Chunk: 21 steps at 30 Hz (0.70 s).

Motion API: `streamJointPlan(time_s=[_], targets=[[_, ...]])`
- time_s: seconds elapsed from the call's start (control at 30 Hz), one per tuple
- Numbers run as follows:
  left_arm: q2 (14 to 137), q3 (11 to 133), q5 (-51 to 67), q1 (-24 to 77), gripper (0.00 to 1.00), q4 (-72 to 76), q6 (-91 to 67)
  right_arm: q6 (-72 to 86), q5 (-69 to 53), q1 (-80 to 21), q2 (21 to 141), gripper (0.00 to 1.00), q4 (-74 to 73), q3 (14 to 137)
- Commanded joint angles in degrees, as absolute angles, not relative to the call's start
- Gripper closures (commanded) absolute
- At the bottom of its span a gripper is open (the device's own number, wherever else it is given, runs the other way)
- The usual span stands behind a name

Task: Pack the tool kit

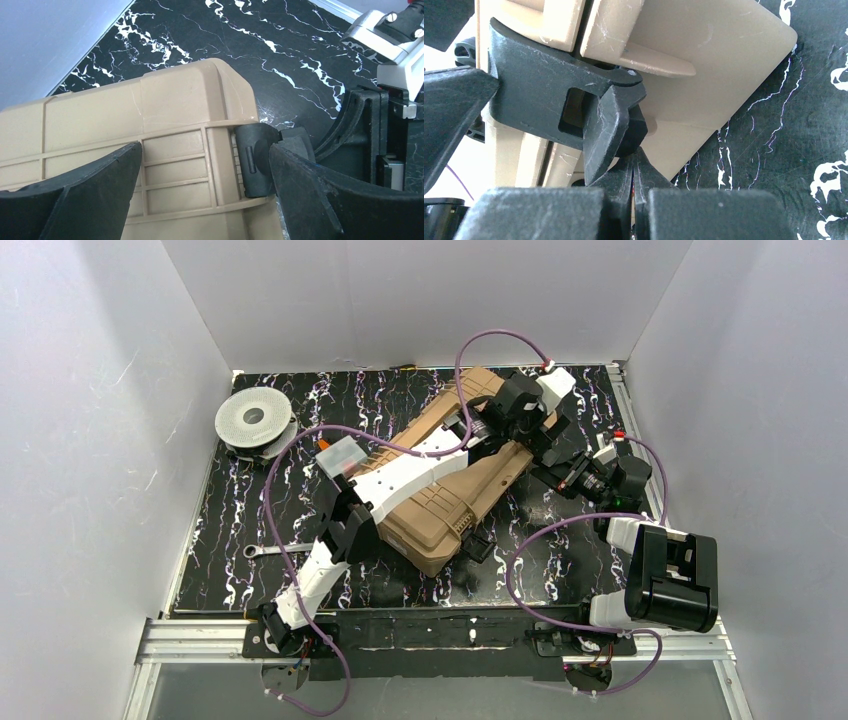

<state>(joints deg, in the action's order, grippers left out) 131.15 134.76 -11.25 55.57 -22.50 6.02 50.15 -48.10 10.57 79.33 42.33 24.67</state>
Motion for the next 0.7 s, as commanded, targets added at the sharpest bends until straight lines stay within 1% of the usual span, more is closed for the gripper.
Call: streamJointPlan(time_s=[0.0, 0.13, 0.27, 0.4, 0.67], targets=[[130.6, 131.7, -11.2, 55.4, 0.02, -23.8, 7.6, 48.8, -47.6, 10.4, 77.7, 0.99, 41.7, 27.9], [131.7, 131.3, -16.0, 55.4, 0.03, -25.0, 10.5, 47.9, -46.8, 10.4, 75.9, 0.99, 37.7, 28.8], [132.3, 129.8, -20.8, 55.4, 0.04, -25.2, 13.5, 41.9, -40.3, 10.4, 71.1, 0.99, 22.1, 31.0], [132.5, 127.9, -21.5, 55.4, 0.04, -25.1, 14.0, 37.7, -31.3, 10.4, 68.7, 0.99, 8.2, 33.6], [130.2, 119.9, -22.1, 55.3, 0.05, -21.2, 13.1, 34.1, -19.5, 10.3, 65.9, 0.99, -5.9, 38.1]])
